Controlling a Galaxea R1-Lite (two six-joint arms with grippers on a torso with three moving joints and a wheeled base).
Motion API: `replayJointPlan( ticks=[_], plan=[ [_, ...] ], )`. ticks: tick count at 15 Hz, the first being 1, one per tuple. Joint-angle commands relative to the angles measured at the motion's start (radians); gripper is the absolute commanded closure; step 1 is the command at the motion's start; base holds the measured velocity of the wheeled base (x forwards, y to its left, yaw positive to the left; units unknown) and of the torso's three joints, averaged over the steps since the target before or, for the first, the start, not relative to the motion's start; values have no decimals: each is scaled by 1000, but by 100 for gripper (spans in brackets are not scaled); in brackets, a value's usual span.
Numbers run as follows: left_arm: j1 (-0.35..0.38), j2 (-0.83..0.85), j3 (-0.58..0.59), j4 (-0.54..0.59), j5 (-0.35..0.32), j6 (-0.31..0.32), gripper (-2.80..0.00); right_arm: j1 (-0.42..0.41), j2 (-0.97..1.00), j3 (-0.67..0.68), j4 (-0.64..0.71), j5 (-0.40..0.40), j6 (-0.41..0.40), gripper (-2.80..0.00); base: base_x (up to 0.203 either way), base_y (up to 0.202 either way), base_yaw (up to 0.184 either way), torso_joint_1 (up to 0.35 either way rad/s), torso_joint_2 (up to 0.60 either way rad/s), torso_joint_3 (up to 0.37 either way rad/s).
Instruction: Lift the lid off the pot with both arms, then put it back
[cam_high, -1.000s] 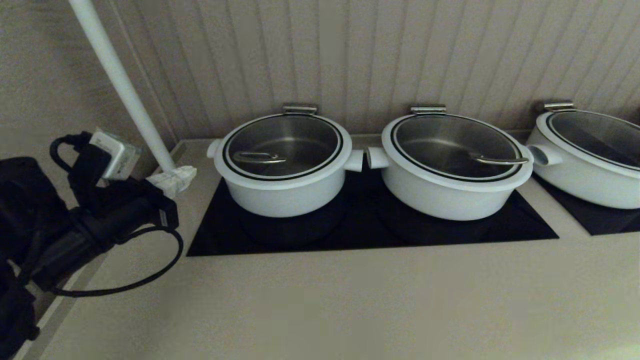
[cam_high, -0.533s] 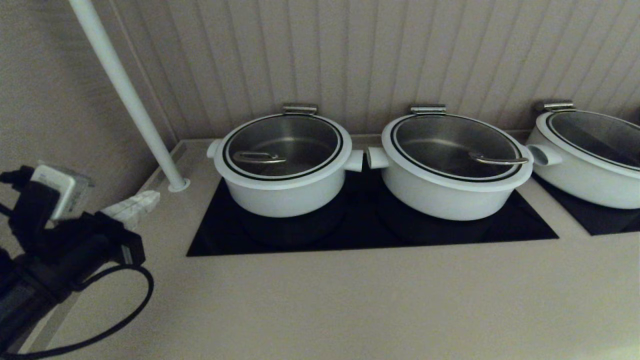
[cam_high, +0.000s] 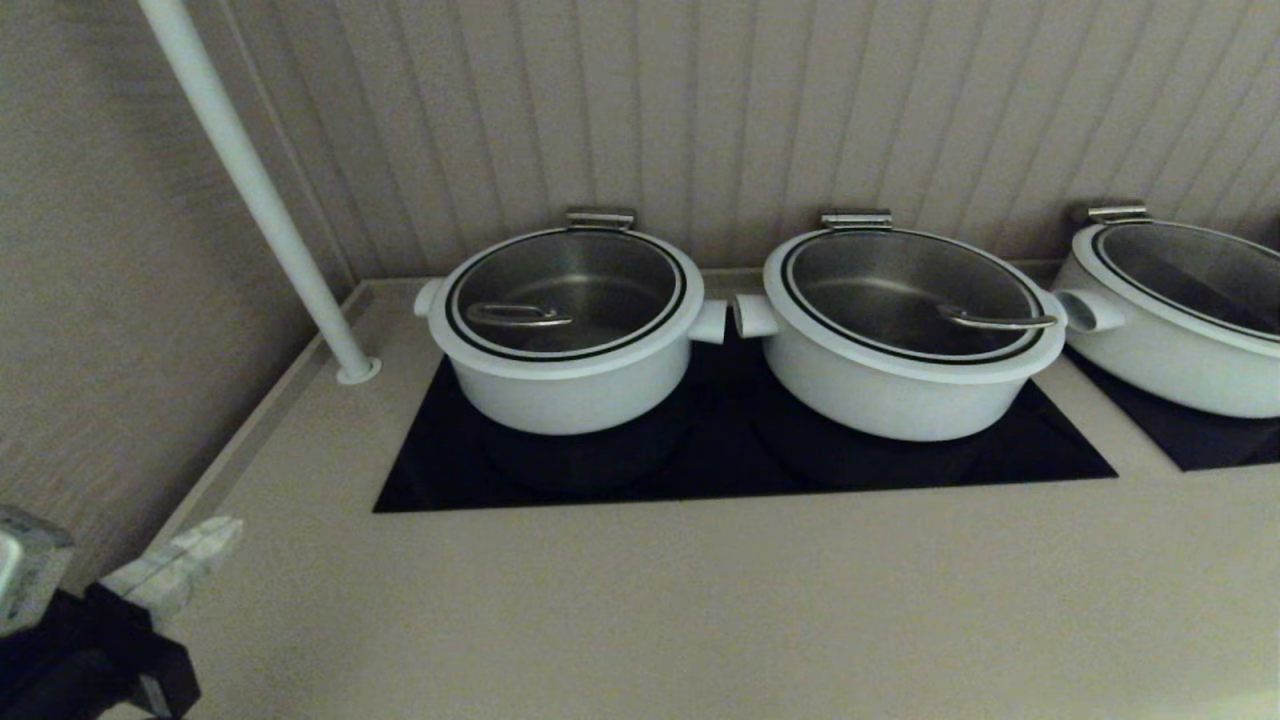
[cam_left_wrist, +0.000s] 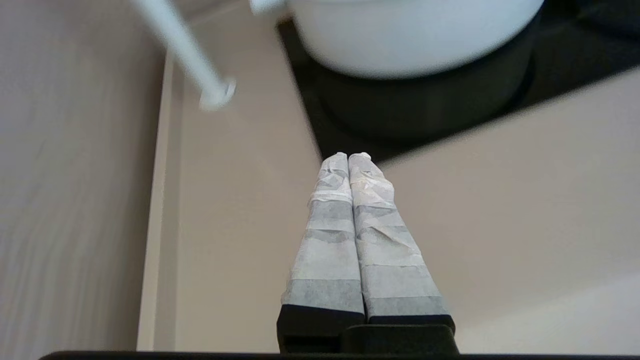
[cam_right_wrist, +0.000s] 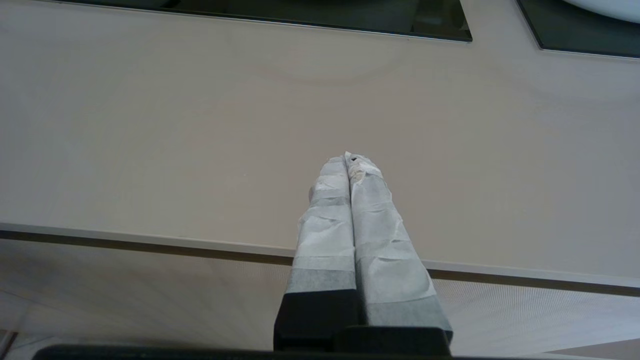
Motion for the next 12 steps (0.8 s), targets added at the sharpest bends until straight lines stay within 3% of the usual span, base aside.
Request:
replayJointPlan(
  ticks=[1, 5, 9, 12],
  plan=[
    [51, -195, 9, 167, 0, -3, 0, 1, 2, 0, 1, 1, -1, 0, 0, 0, 0, 0, 0, 0],
    [110, -464, 10, 472, 0, -42, 0, -1, 2, 0, 1, 0, -1, 0, 0, 0, 0, 0, 0, 0],
    [105, -744, 10, 772, 20, -66, 0, 1, 2, 0, 1, 1, -2, 0, 0, 0, 0, 0, 0, 0],
    [72, -888, 9, 871, 46, -76, 0, 1, 2, 0, 1, 1, -1, 0, 0, 0, 0, 0, 0, 0]
  ],
)
